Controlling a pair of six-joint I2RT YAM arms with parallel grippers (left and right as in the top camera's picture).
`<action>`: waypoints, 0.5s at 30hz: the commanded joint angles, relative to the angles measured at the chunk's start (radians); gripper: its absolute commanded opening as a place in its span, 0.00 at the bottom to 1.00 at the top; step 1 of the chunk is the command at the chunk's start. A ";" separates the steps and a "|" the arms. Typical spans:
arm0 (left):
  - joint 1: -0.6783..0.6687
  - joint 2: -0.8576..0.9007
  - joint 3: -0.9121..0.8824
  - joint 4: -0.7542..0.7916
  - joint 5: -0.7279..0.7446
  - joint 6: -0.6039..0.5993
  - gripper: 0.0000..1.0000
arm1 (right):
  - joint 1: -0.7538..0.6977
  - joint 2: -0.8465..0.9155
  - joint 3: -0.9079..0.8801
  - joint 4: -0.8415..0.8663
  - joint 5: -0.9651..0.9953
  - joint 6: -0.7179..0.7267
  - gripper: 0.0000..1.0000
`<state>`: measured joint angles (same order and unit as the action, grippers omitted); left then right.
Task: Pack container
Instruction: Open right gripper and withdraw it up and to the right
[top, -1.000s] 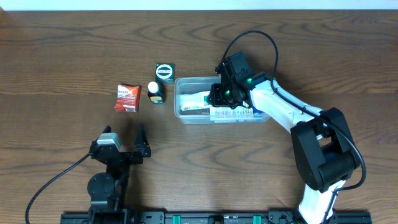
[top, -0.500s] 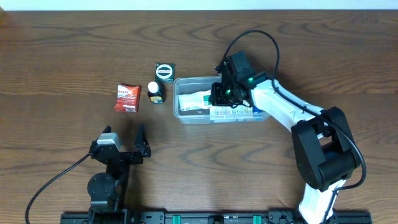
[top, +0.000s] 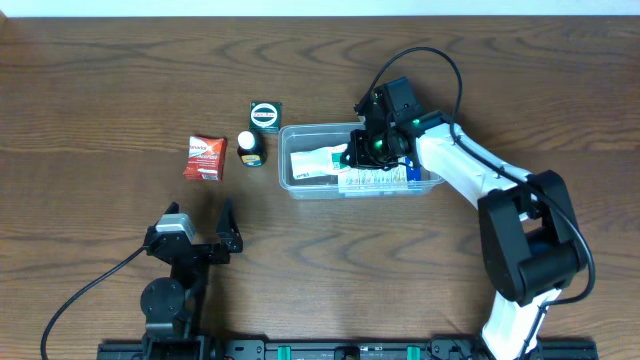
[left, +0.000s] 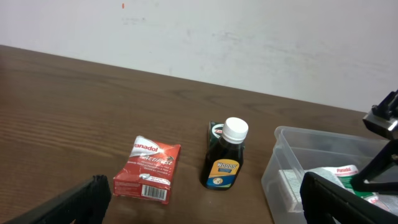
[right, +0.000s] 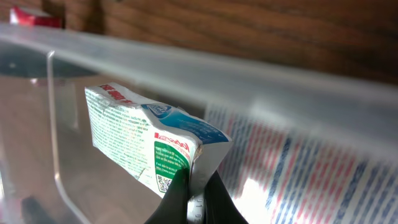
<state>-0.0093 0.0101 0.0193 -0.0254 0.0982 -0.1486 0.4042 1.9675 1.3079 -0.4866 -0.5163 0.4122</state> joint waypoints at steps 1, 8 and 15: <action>0.005 -0.006 -0.015 -0.036 0.018 0.017 0.98 | -0.018 -0.084 0.007 -0.020 -0.050 -0.025 0.01; 0.005 -0.006 -0.015 -0.036 0.018 0.017 0.98 | -0.053 -0.207 0.007 -0.111 -0.033 -0.077 0.01; 0.005 -0.006 -0.015 -0.036 0.018 0.017 0.98 | -0.095 -0.248 0.007 -0.226 0.035 -0.119 0.01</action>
<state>-0.0090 0.0101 0.0193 -0.0254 0.0982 -0.1486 0.3264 1.7317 1.3079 -0.6918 -0.5144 0.3363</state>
